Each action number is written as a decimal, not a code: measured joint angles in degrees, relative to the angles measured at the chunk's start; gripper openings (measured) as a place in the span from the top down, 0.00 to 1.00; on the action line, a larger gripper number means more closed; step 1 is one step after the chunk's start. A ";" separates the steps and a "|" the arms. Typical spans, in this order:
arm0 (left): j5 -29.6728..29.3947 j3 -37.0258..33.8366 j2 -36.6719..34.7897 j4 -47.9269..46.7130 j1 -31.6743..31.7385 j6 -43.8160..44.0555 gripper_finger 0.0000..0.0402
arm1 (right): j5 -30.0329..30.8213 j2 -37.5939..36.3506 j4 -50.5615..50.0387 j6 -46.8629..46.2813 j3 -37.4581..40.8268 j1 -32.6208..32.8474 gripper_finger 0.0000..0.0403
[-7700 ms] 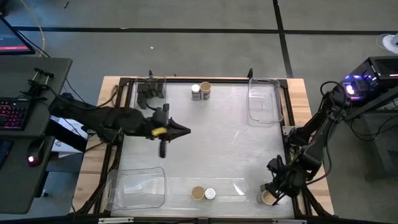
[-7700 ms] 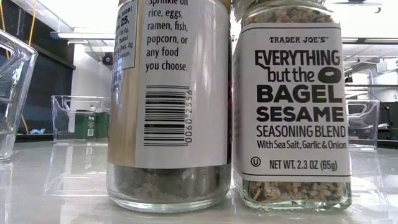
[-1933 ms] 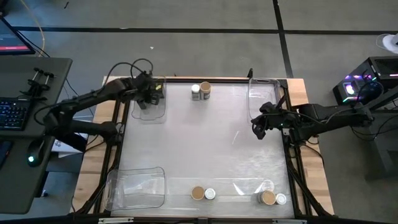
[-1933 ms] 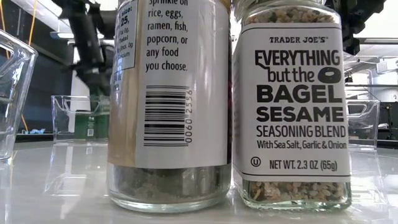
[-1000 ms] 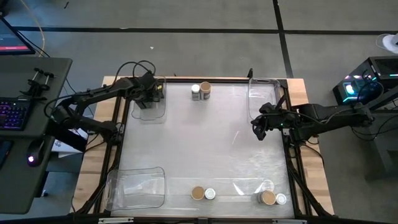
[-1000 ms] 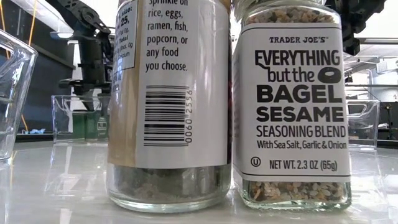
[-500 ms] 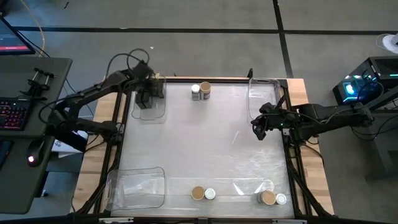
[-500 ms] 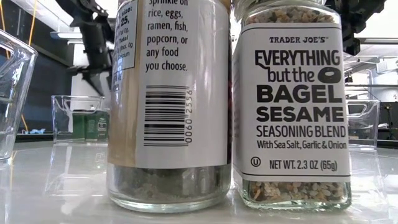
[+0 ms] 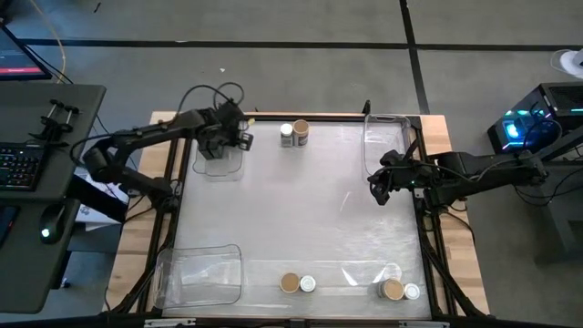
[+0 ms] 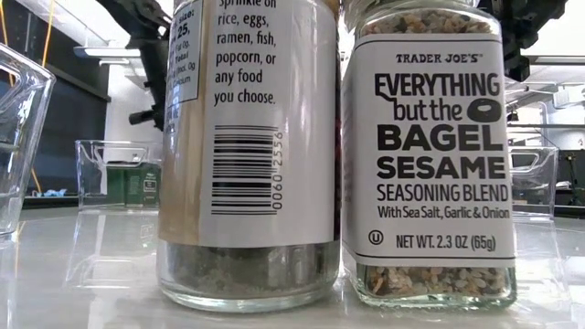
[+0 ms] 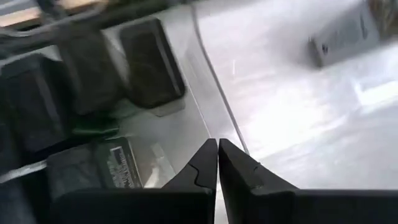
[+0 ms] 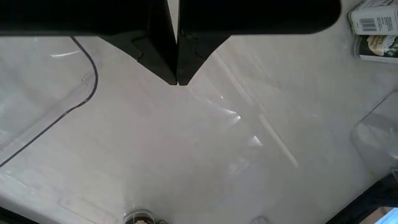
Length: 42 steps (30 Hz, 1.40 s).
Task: Sort spices by type
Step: Adjust the black seasoning can, then put the top white seasoning bottle into the bottom transparent bin
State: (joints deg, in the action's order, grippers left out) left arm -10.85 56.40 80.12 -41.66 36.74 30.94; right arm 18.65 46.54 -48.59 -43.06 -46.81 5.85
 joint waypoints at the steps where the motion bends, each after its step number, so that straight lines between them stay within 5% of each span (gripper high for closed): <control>1: -0.07 0.00 1.01 0.09 -0.50 -0.97 1.00 | 0.09 0.00 -0.01 0.01 0.00 0.00 1.00; 9: -1.96 0.00 9.45 2.63 0.18 -2.29 1.00 | 0.25 0.00 0.01 -0.39 0.00 0.00 1.00; 20: -10.41 -0.02 9.98 3.05 1.36 0.34 1.00 | 0.17 0.00 0.00 -0.81 0.00 0.00 1.00; 29: -7.56 0.36 9.98 5.72 2.64 0.44 1.00 | -0.24 0.00 0.00 -0.64 0.00 0.00 1.00; 42: -9.99 6.68 -4.07 -0.75 0.38 0.94 1.00 | -0.42 0.00 2.26 -0.42 0.00 0.01 1.00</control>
State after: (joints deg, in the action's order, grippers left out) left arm -20.83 63.08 76.05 -42.41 37.12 31.89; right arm 18.24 46.54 -46.33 -43.48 -46.81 5.85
